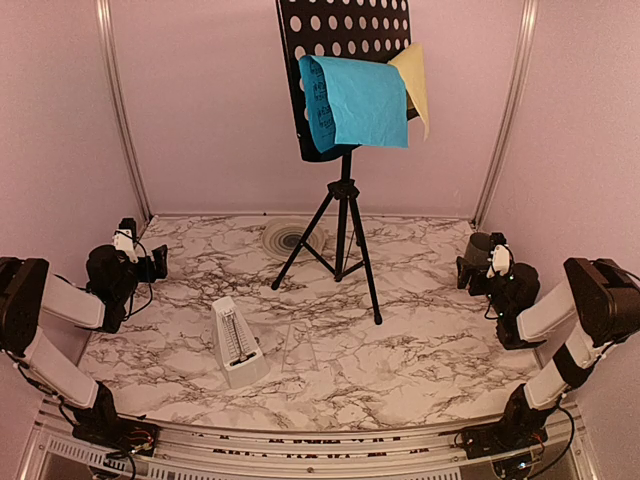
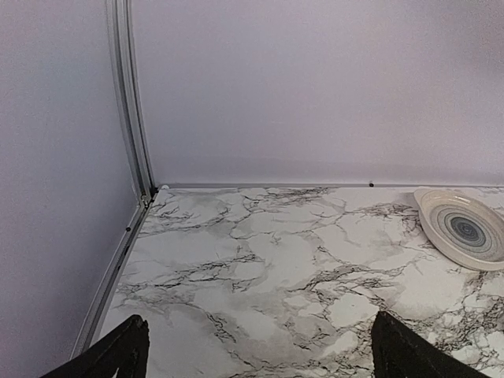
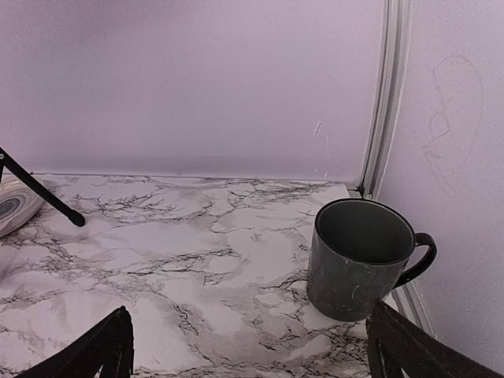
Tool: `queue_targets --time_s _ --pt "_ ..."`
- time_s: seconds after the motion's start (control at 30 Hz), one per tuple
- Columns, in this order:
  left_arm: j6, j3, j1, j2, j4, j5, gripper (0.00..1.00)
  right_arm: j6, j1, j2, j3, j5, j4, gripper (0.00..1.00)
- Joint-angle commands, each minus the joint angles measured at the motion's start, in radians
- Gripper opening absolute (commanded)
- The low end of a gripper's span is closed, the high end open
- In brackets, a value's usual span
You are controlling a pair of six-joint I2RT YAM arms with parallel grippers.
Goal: Pack up the instrument practice props
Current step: Adjust the metronome at the center of the board.
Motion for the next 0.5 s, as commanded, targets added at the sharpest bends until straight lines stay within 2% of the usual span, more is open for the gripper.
queue_targets --time_s 0.0,0.47 --pt "-0.004 0.006 0.007 -0.005 0.028 -0.009 0.99 0.012 0.003 0.005 0.026 -0.004 -0.001 1.00" --pt "-0.004 0.009 0.007 -0.003 0.025 -0.005 0.99 0.025 0.003 0.005 0.031 0.027 -0.010 1.00"
